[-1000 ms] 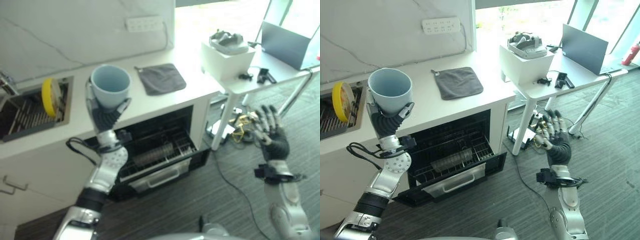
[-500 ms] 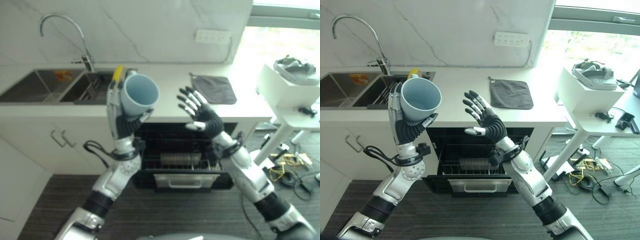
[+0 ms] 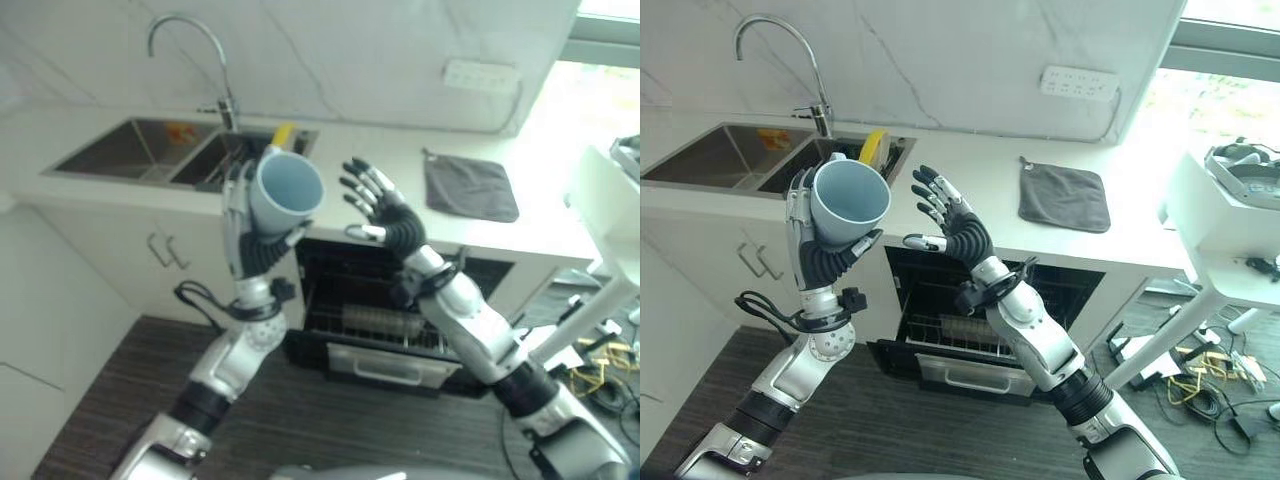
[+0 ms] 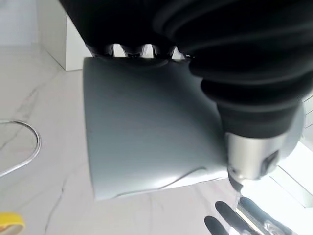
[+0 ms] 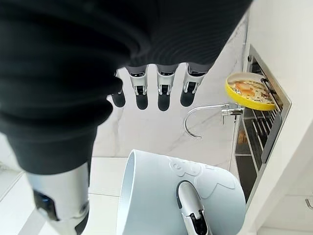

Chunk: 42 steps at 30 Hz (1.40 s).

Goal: Place the dishes in the dishwasher.

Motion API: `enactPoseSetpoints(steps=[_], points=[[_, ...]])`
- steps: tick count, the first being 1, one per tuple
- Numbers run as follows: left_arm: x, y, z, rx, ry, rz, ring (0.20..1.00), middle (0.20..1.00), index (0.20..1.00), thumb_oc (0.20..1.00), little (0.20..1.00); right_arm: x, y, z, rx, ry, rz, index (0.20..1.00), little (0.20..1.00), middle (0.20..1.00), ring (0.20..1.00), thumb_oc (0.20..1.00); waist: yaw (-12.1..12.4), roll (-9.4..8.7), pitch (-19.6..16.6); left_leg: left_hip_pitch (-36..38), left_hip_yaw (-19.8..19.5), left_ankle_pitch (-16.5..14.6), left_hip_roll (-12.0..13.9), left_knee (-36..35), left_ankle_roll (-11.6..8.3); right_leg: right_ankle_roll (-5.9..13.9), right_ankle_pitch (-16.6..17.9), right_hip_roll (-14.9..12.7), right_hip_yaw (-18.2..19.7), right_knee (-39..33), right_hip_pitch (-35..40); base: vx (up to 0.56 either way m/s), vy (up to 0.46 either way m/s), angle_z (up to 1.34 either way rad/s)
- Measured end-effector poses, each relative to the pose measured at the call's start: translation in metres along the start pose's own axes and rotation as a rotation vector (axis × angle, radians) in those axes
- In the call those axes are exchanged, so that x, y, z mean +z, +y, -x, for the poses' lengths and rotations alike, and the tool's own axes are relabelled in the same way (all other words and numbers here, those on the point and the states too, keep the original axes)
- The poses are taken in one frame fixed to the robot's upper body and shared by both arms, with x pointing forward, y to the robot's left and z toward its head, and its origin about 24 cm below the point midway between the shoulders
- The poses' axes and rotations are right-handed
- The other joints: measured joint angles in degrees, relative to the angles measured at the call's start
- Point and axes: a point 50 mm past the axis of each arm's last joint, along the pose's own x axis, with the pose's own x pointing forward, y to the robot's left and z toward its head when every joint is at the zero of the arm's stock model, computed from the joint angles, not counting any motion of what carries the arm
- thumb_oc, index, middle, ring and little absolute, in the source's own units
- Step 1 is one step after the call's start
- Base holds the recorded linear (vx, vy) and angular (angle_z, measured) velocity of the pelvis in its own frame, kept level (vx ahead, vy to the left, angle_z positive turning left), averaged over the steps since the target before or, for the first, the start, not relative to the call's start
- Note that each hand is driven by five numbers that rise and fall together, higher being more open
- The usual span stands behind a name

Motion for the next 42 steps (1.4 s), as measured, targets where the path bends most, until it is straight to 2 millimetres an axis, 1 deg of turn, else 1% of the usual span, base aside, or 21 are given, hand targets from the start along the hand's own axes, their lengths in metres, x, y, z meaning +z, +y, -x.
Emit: enactPoseSetpoints(steps=[4,7,11,15,21,26,29,32,42], points=[[0.004,-0.005,0.002,0.004,0.014,0.030,0.200,0.200,0.200,0.200,0.200,-0.008,0.004,-0.010,0.000,0.032,0.008,1.000,1.000,1.000,1.000,1.000,0.67,-0.14,0.08,-0.04,-0.44,0.01,-0.02,0.00,-0.02,-0.01,-0.08,0.02,-0.34,0.00,0.19,0.03,-0.010,0.05],[0.005,-0.007,0.001,-0.006,0.027,0.053,0.200,0.200,0.200,0.200,0.200,-0.006,0.008,-0.015,0.001,0.026,0.024,1.000,1.000,1.000,1.000,1.000,0.91,-0.46,0.27,-0.31,-1.17,0.15,-0.04,0.00,-0.10,0.01,-0.25,0.01,-1.23,0.00,0.41,0.02,-0.012,0.13],[0.008,-0.012,0.005,-0.043,0.022,0.068,0.200,0.200,0.200,0.200,0.200,-0.004,0.008,-0.017,-0.004,0.022,0.026,1.000,1.000,1.000,1.000,1.000,1.68,-0.89,0.63,-0.44,-1.42,0.16,-0.11,0.00,-0.10,0.05,-0.32,-0.04,-1.46,0.00,0.45,0.01,-0.001,0.02],[0.008,-0.012,0.005,-0.057,0.024,0.076,0.200,0.200,0.200,0.200,0.200,-0.007,0.008,-0.023,-0.021,0.035,0.027,1.000,1.000,1.000,1.000,1.000,2.25,-0.96,0.80,-0.62,-1.76,0.16,-0.16,0.00,-0.10,0.08,-0.42,-0.05,-1.74,0.00,0.45,0.01,0.000,0.03],[0.008,-0.013,0.005,-0.058,0.033,0.085,0.200,0.200,0.200,0.200,0.200,-0.012,0.016,-0.026,0.009,0.062,0.027,1.000,1.000,1.000,1.000,1.000,2.73,-0.88,1.18,-1.01,-2.72,0.25,-0.28,0.01,-0.09,0.19,-0.68,-0.12,-2.83,0.00,0.68,0.01,-0.002,0.09],[0.011,-0.017,0.008,-0.073,0.051,0.115,0.200,0.200,0.200,0.200,0.200,-0.007,0.021,-0.032,0.035,0.048,0.036,1.000,1.000,1.000,1.000,1.000,3.44,-0.76,2.53,-0.80,-2.83,0.25,-0.26,0.01,-0.10,0.15,-0.74,-0.08,-2.94,0.00,0.99,0.00,0.000,0.00],[0.010,-0.017,0.008,-0.070,0.060,0.120,0.200,0.200,0.200,0.200,0.200,-0.009,0.024,-0.035,0.044,0.061,0.038,1.000,1.000,1.000,1.000,1.000,3.86,-0.85,2.64,-0.81,-2.88,0.26,-0.29,0.01,-0.11,0.13,-0.76,-0.10,-3.00,0.00,1.02,0.00,0.000,0.00],[0.012,-0.019,0.009,-0.079,0.056,0.132,0.200,0.200,0.200,0.200,0.200,-0.011,0.032,-0.037,0.074,0.074,0.039,1.000,1.000,1.000,1.000,1.000,3.94,-0.85,2.64,-0.81,-2.96,0.26,-0.32,0.01,-0.11,0.13,-0.76,-0.11,-3.05,0.00,1.08,0.00,0.000,0.00],[0.013,-0.020,0.009,-0.074,0.061,0.145,0.200,0.200,0.200,0.200,0.200,-0.012,0.034,-0.037,0.071,0.075,0.035,1.000,1.000,1.000,1.000,1.000,4.01,-0.85,2.64,-0.82,-3.06,0.29,-0.32,0.01,-0.13,0.13,-0.77,-0.10,-3.10,0.00,1.10,0.00,0.000,0.00]])
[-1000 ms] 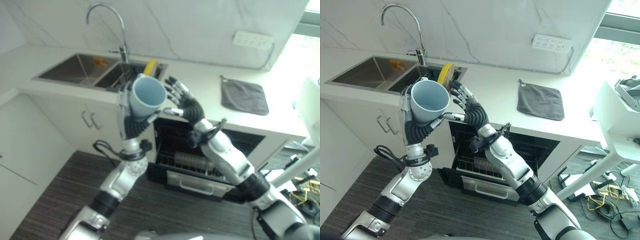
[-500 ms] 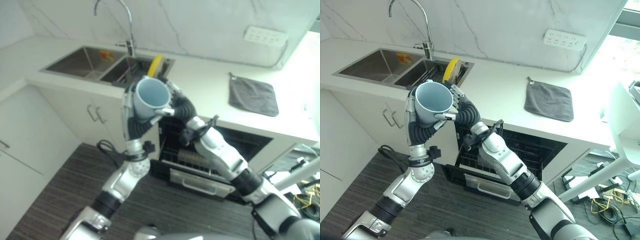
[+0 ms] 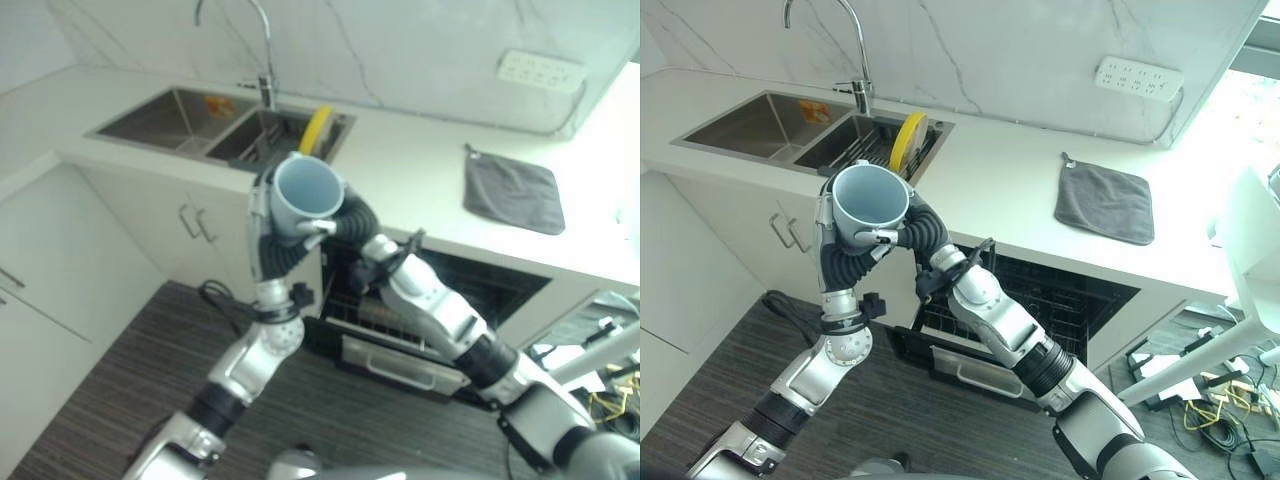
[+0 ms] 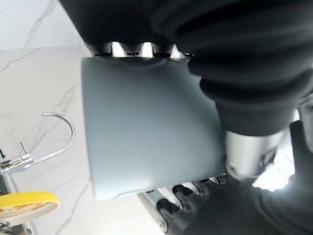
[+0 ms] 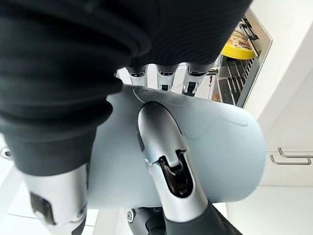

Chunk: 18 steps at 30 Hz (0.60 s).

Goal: Place the dishes in the dishwasher.

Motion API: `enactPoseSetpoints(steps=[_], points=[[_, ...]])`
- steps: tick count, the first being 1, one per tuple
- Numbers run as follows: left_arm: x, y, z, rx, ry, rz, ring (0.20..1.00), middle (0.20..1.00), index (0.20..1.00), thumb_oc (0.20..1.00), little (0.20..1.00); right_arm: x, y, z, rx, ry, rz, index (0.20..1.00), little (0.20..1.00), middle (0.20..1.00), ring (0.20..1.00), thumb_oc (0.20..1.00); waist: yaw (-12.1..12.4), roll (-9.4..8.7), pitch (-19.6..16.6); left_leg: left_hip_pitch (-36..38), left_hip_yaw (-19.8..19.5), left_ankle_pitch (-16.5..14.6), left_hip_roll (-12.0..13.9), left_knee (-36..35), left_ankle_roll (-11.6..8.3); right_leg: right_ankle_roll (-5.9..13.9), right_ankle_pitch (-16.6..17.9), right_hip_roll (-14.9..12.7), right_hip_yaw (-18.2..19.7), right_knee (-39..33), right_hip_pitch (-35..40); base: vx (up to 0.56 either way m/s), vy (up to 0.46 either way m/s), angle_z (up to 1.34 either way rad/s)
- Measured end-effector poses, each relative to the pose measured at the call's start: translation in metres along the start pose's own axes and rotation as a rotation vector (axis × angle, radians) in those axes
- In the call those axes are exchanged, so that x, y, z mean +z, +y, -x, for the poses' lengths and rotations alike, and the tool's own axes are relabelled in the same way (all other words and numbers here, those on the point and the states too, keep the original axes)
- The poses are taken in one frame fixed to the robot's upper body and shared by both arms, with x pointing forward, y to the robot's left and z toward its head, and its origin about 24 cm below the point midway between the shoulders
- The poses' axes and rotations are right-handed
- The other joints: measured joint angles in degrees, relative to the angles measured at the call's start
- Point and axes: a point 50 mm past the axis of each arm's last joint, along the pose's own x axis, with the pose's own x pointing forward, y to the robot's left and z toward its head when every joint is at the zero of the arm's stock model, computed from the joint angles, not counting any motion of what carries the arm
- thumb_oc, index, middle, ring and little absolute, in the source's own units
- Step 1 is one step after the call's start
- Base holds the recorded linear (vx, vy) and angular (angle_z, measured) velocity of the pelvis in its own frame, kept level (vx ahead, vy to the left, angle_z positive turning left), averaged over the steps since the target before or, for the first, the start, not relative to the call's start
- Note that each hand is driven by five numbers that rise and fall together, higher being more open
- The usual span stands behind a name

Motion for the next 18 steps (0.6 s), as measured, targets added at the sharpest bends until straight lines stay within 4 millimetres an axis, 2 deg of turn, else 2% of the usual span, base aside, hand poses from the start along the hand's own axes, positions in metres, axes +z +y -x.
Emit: enactPoseSetpoints(steps=[5,6,7,8,18], points=[[-0.0001,0.0003,-0.0003,0.003,0.002,0.002,0.200,0.200,0.200,0.200,0.200,0.0022,0.0001,-0.0020,-0.006,-0.005,0.008,1.000,1.000,1.000,1.000,1.000,0.02,0.01,0.00,0.00,-0.03,0.01,0.01,0.00,0.00,0.00,0.00,0.00,-0.02,0.00,0.01,0.00,0.000,0.00],[-0.0003,0.0006,-0.0005,0.004,0.002,0.001,0.200,0.200,0.200,0.200,0.200,0.0025,0.0001,-0.0026,-0.006,-0.003,0.020,0.912,0.912,0.912,0.912,0.912,0.02,0.01,0.00,0.00,-0.04,0.01,0.00,0.00,0.00,-0.01,0.00,0.00,-0.01,0.00,0.01,0.00,0.000,0.00],[-0.0011,0.0006,-0.0005,0.006,0.009,0.003,0.200,0.200,0.200,0.200,0.200,0.0025,0.0006,-0.0027,-0.004,-0.003,0.038,0.507,0.507,0.507,0.507,0.507,0.03,0.01,0.00,0.00,-0.04,0.01,0.00,0.00,0.00,-0.01,0.00,0.00,-0.02,0.00,0.01,0.00,0.000,0.00],[-0.0029,0.0002,-0.0009,0.006,0.019,0.003,0.200,0.200,0.200,0.200,0.200,0.0020,0.0012,-0.0029,-0.004,0.001,0.042,0.200,0.200,0.200,0.200,0.200,0.07,0.02,0.01,0.00,-0.06,0.01,0.00,0.00,0.00,-0.01,0.00,0.01,-0.02,0.00,0.02,0.00,0.000,0.00],[-0.0011,-0.0023,-0.0068,0.016,-0.001,0.013,0.200,0.200,0.200,0.200,0.200,0.0077,-0.0014,-0.0067,-0.058,-0.024,0.096,0.200,0.200,0.200,0.200,0.200,1.08,0.64,0.39,-0.07,-0.28,0.08,-0.05,0.00,0.02,-0.01,-0.01,-0.03,-0.21,0.00,0.08,0.00,0.001,0.00]])
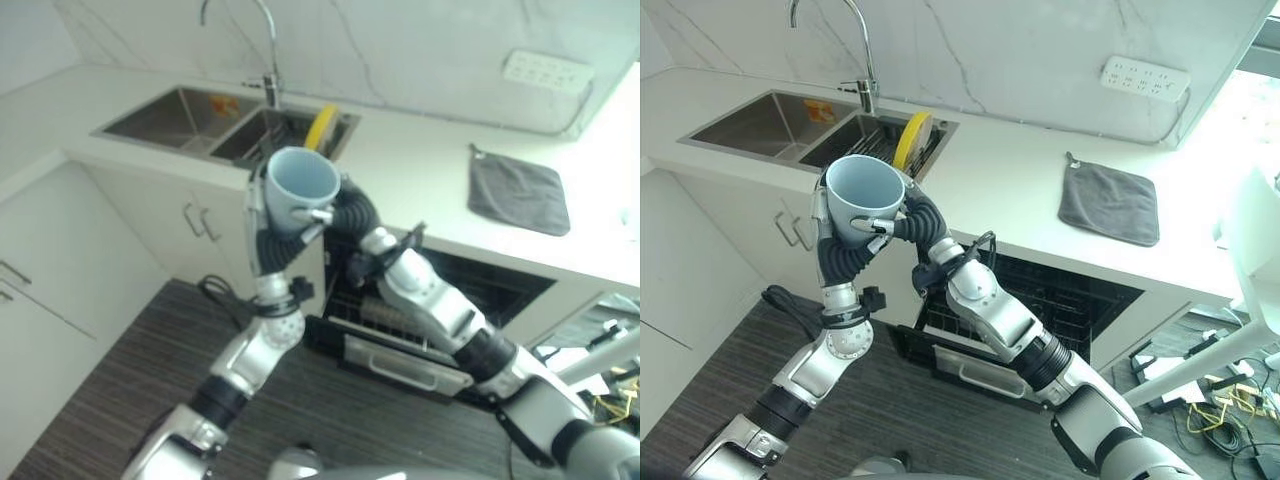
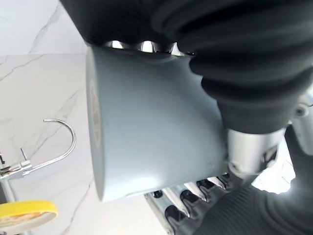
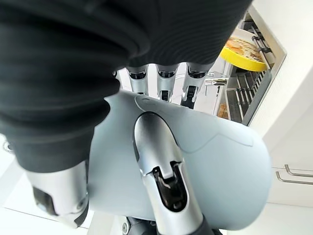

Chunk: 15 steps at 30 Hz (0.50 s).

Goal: Place the dishes in the dishwasher.

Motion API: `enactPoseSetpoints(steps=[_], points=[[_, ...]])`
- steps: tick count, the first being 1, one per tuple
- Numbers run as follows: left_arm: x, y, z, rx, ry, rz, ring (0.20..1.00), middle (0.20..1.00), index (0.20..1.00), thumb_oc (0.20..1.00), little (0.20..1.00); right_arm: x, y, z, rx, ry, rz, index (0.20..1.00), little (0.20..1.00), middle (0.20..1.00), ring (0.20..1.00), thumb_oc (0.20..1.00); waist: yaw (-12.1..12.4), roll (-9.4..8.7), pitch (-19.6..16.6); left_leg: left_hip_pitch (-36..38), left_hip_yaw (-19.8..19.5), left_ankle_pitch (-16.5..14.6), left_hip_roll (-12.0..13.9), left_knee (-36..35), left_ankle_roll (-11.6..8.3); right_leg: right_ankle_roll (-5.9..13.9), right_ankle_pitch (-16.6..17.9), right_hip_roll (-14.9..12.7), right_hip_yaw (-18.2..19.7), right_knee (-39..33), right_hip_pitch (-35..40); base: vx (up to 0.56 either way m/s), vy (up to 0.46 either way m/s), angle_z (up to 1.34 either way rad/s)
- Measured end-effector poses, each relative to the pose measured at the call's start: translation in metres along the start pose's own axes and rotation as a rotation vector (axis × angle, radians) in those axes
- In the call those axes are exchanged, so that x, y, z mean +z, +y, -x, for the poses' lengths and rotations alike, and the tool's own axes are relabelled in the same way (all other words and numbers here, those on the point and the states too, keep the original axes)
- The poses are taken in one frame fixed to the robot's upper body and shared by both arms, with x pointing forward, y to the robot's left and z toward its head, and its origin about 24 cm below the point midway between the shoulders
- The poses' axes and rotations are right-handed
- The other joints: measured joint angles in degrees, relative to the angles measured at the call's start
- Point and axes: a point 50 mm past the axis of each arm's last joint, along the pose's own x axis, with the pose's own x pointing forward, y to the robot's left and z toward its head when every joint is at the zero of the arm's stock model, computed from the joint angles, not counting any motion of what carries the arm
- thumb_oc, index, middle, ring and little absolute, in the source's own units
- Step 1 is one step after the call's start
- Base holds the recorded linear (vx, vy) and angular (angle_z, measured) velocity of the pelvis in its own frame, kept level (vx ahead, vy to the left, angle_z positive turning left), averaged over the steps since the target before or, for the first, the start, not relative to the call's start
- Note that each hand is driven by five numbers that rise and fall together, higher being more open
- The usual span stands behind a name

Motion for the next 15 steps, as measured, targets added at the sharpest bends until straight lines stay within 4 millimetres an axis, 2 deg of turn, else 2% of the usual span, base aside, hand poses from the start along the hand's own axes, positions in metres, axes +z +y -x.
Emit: enactPoseSetpoints(steps=[7,8,9,15], points=[[-0.0020,-0.0002,0.0011,-0.017,-0.003,0.001,0.200,0.200,0.200,0.200,0.200,-0.0003,-0.0009,0.0004,-0.008,0.001,0.005,0.200,0.200,0.200,0.200,0.200,0.14,0.60,0.37,-0.12,-0.82,0.14,-0.23,0.00,0.04,0.04,-0.06,-0.18,-0.93,0.00,0.42,-0.01,0.001,0.06],[-0.0019,-0.0002,0.0010,-0.017,-0.003,0.001,0.796,0.796,0.796,0.796,0.796,-0.0002,-0.0009,0.0004,-0.010,-0.001,0.005,0.200,0.200,0.200,0.200,0.200,0.14,0.62,0.37,-0.13,-0.84,0.15,-0.23,0.00,0.04,0.04,-0.06,-0.18,-0.94,0.00,0.43,0.00,0.000,0.00],[-0.0018,-0.0004,0.0011,-0.020,-0.003,0.002,1.000,1.000,1.000,1.000,1.000,-0.0001,-0.0012,0.0004,-0.014,-0.002,0.005,0.200,0.200,0.200,0.200,0.200,0.15,0.63,0.38,-0.13,-0.85,0.16,-0.23,0.00,0.04,0.04,-0.06,-0.18,-0.95,0.00,0.44,0.00,0.000,0.00],[0.0013,-0.0063,0.0064,-0.069,-0.015,0.024,1.000,1.000,1.000,1.000,1.000,0.0024,-0.0087,0.0007,-0.083,-0.021,0.003,0.200,0.200,0.200,0.200,0.200,0.11,0.77,0.45,-0.10,-0.96,0.19,-0.29,-0.01,0.05,0.04,-0.07,-0.23,-1.13,0.00,0.62,0.00,0.000,0.00]])
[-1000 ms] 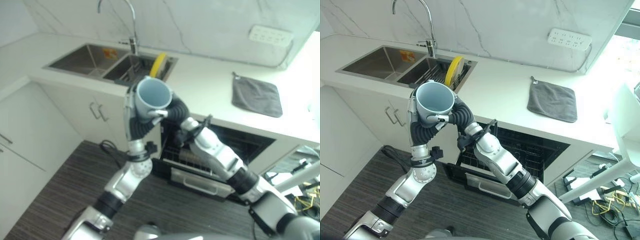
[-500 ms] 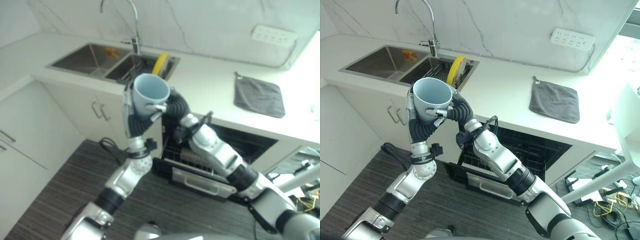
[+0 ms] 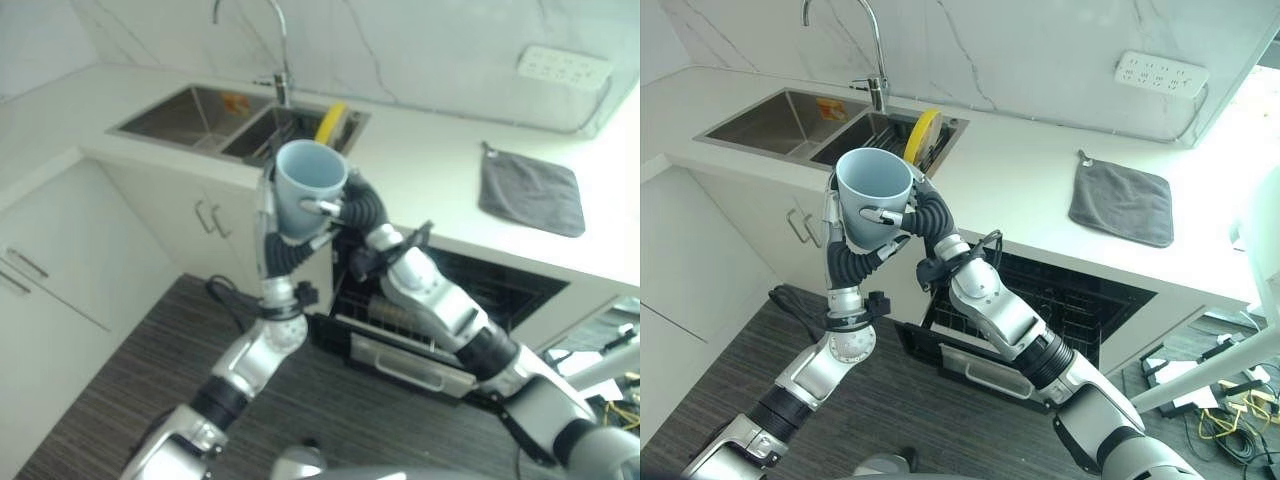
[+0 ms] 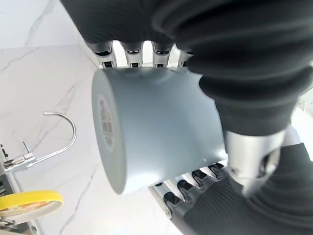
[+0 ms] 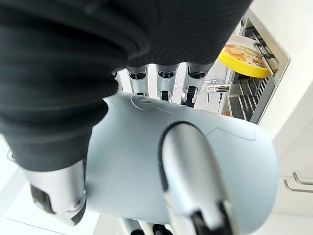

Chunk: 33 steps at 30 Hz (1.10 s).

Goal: Place the dishes in the dishwasher.

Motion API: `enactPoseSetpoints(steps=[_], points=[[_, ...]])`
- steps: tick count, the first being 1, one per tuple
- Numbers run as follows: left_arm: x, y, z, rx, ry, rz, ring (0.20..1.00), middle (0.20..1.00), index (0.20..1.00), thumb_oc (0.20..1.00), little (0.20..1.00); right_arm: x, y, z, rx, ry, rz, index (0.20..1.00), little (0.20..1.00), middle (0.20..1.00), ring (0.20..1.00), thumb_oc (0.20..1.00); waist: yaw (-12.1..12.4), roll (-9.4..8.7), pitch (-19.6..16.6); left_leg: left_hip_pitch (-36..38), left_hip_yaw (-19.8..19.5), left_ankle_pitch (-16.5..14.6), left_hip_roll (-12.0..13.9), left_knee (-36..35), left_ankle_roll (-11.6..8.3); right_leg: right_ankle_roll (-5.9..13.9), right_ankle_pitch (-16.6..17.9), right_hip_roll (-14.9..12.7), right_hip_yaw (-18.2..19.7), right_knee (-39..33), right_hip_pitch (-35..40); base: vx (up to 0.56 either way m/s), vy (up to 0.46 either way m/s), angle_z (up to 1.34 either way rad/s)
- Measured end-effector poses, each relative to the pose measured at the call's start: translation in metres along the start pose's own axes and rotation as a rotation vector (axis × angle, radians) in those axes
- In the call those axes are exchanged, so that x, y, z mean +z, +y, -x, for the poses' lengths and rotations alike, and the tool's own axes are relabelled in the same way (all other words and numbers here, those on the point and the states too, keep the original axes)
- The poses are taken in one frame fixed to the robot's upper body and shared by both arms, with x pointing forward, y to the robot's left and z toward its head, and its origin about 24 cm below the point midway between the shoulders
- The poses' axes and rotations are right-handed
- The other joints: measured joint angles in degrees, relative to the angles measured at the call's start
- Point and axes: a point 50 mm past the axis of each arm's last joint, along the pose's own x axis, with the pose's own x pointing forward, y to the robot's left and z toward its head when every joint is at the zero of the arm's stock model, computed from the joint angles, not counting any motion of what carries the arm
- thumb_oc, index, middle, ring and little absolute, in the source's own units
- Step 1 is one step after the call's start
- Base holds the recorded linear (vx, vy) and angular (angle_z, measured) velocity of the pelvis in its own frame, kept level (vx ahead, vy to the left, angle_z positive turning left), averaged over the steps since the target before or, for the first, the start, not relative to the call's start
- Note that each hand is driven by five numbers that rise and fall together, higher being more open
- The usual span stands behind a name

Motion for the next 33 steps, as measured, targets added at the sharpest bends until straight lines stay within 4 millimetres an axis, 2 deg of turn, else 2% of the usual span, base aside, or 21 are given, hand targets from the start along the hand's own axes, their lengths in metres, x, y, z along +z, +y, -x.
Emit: enactPoseSetpoints(steps=[7,12,15,17,22,25,30,33], points=[[-0.001,-0.002,0.003,-0.028,-0.001,0.005,1.000,1.000,1.000,1.000,1.000,-0.002,-0.008,0.000,-0.058,-0.022,-0.014,0.200,0.200,0.200,0.200,0.200,-0.01,0.00,0.00,-0.06,-0.18,0.10,-0.01,0.00,-0.06,-0.11,-0.18,0.00,-0.53,0.00,0.31,0.01,-0.006,0.04],[0.002,-0.010,0.014,-0.099,-0.002,0.038,1.000,1.000,1.000,1.000,1.000,0.014,-0.035,-0.001,-0.214,-0.133,-0.074,0.200,0.200,0.200,0.200,0.200,-0.31,0.19,0.11,-0.05,-0.07,0.10,0.00,-0.01,-0.06,-0.11,-0.25,0.01,-0.57,0.00,0.33,0.03,0.013,0.00],[0.001,-0.009,0.019,-0.107,0.012,0.035,1.000,1.000,1.000,1.000,1.000,0.021,-0.059,0.005,-0.329,-0.185,-0.099,0.200,0.200,0.200,0.200,0.200,-0.66,0.32,0.20,-0.04,-0.01,0.09,0.01,-0.01,-0.06,-0.13,-0.27,0.02,-0.55,0.01,0.33,0.05,0.015,0.00],[-0.003,-0.007,0.025,-0.114,0.037,0.016,1.000,1.000,1.000,1.000,1.000,0.018,-0.074,0.018,-0.392,-0.189,-0.105,0.200,0.200,0.200,0.200,0.200,-1.65,0.38,0.24,-0.04,0.07,0.08,0.00,-0.01,-0.05,-0.11,-0.29,-0.01,-0.49,0.01,0.29,0.05,0.022,-0.02],[-0.017,-0.001,0.034,-0.113,0.096,-0.043,1.000,1.000,1.000,1.000,1.000,0.006,-0.083,0.035,-0.427,-0.143,-0.118,0.200,0.200,0.200,0.200,0.200,-4.10,0.81,0.55,0.05,0.44,0.08,0.20,-0.01,-0.05,-0.11,-0.29,0.11,-0.11,0.01,0.08,0.04,0.020,-0.04],[-0.019,0.001,0.035,-0.115,0.091,-0.060,1.000,1.000,1.000,1.000,1.000,0.000,-0.089,0.043,-0.454,-0.120,-0.114,0.200,0.200,0.200,0.200,0.200,-4.54,0.89,0.62,-0.02,1.25,0.00,0.33,-0.01,0.00,-0.12,-0.28,0.14,0.68,0.10,-0.52,0.04,0.019,-0.14],[-0.015,-0.004,0.037,-0.305,0.017,-0.035,1.000,1.000,1.000,1.000,1.000,-0.001,-0.104,0.052,-0.447,-0.101,-0.038,0.200,0.200,0.200,0.200,0.200,-6.37,0.93,1.05,0.29,2.73,-0.13,0.48,0.00,0.15,-0.14,-0.31,0.02,2.05,0.81,-1.47,0.03,0.022,-0.15],[-0.019,-0.016,0.049,-0.577,-0.020,-0.047,1.000,1.000,1.000,1.000,1.000,-0.009,-0.117,0.058,-0.381,-0.032,0.145,0.200,0.200,0.200,0.200,0.200,-7.90,1.31,1.99,0.92,4.61,-0.21,0.66,0.00,0.26,-0.16,-0.24,-0.10,3.95,1.50,-2.71,-0.01,0.035,-0.35]])
